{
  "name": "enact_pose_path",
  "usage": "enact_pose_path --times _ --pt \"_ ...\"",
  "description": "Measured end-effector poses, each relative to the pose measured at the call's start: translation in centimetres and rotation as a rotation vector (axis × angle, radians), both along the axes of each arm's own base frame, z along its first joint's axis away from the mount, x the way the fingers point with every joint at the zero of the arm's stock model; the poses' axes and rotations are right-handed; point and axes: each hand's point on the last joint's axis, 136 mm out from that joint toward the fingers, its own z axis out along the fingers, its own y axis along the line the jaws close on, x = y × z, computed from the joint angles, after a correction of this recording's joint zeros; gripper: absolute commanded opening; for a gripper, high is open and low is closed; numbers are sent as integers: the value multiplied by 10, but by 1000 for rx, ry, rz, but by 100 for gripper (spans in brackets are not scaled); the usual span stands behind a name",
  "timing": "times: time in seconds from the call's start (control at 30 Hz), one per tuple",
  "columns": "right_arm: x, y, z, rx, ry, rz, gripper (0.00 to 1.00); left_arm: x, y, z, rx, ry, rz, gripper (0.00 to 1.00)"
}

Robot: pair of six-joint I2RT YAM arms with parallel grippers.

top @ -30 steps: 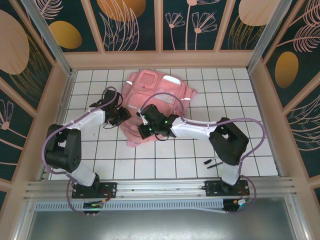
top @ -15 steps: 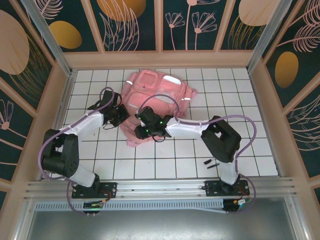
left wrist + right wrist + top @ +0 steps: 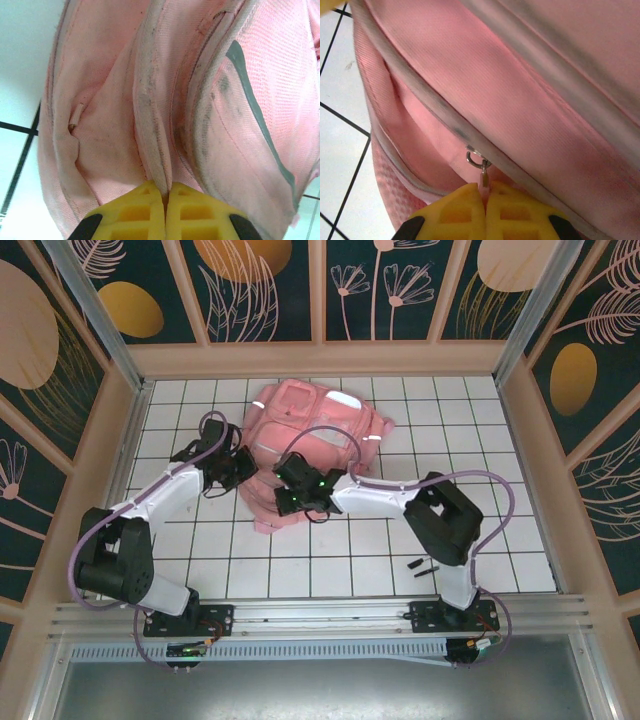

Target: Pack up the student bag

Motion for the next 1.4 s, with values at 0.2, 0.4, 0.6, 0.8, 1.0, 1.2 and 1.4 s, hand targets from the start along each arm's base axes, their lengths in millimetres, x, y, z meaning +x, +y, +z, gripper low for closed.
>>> enact_pose_path --times 0.2,0.4,0.6,0.8,1.0,1.2,1.4 --pt "-4 -53 10 14 1 -61 0 8 9 9 17 -27 -30 0" --pt "6 -103 -4 -35 14 -149 0 25 19 5 43 3 -70 0" --pt "7 -96 16 -8 -49 -81 0 65 19 2 63 33 -154 17" --pt "-3 -58 31 7 -64 29 0 114 36 -2 96 9 -107 36" --pt "0 -2 34 39 -73 123 0 66 49 -1 71 44 -37 40" --pt "-3 18 35 59 -71 181 0 7 39 -14 -15 123 4 47" --pt "-6 20 31 59 -60 194 0 10 32 -7 -39 103 45 48"
